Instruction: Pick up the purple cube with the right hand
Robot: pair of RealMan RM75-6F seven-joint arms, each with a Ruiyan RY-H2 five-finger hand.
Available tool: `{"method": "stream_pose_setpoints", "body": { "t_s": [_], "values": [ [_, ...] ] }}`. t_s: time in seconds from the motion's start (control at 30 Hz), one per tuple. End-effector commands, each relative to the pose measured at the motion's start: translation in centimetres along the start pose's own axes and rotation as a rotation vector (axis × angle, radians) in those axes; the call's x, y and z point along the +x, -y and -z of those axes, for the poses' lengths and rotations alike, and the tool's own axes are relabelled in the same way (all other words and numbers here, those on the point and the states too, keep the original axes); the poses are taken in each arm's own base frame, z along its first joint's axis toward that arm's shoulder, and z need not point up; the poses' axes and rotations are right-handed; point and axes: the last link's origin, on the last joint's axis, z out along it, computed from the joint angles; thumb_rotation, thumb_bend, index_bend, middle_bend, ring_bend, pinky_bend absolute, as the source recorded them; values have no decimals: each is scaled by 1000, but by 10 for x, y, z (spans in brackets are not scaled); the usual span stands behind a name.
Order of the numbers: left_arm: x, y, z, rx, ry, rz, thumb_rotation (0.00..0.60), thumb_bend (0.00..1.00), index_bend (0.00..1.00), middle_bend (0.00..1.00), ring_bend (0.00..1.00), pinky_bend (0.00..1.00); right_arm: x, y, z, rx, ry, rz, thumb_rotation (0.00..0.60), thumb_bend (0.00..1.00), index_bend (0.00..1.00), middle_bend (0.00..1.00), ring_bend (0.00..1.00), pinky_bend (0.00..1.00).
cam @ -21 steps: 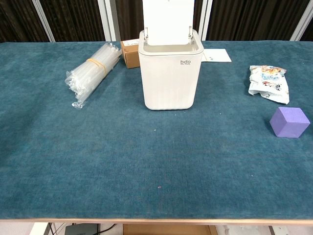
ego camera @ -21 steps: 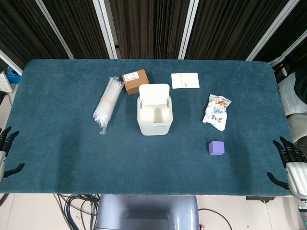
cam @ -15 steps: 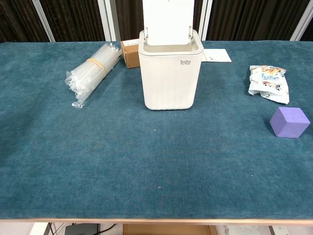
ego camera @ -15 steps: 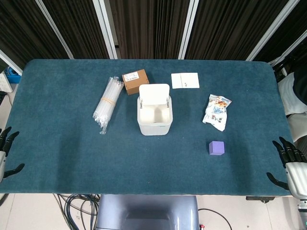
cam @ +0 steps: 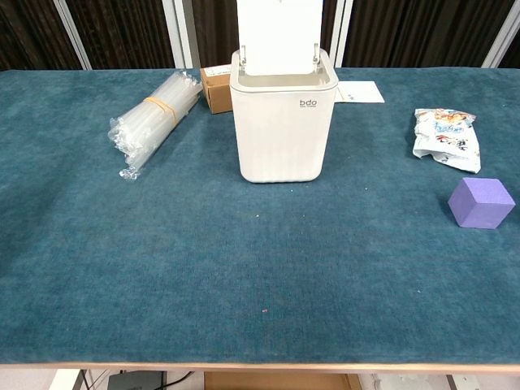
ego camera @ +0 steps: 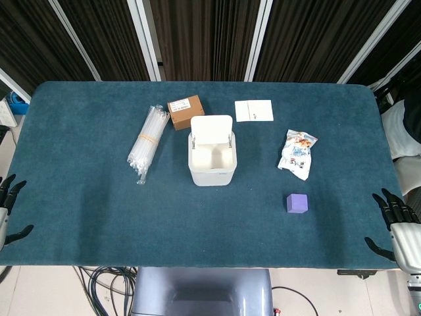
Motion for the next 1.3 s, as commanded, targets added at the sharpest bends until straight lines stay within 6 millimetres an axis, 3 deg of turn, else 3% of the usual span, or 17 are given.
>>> {"method": "stream_pose_setpoints", "body": {
  "t_s": [0.03,0.37,0.67,0.9,1.3],
  "values": [
    [0,0,0,2,-1,0,600,64,191,130,0,0,0,0,0,0,1,0,600,98,35,70,81,192],
    [-2,-3,0,-9,14,14,600,64,191,130,0,0,-2,1,-6,22,62,-43,600,99,35,67,75,192],
    [-2,-3,0,-14,16,18,600,64,191,130,0,0,5,23,-68,173,312,-55,600,76,35,66,73,192],
    [-2,-3,0,-14,18,17,600,64,191,130,0,0,-22,50,-115,213,505,-33,600,74,35,69,64,192],
    [-2,-1,-2,-4,17,13,600,64,191,130,0,0,-72,93,-156,248,575,-44,600,74,60,147,96,201]
  ]
}}
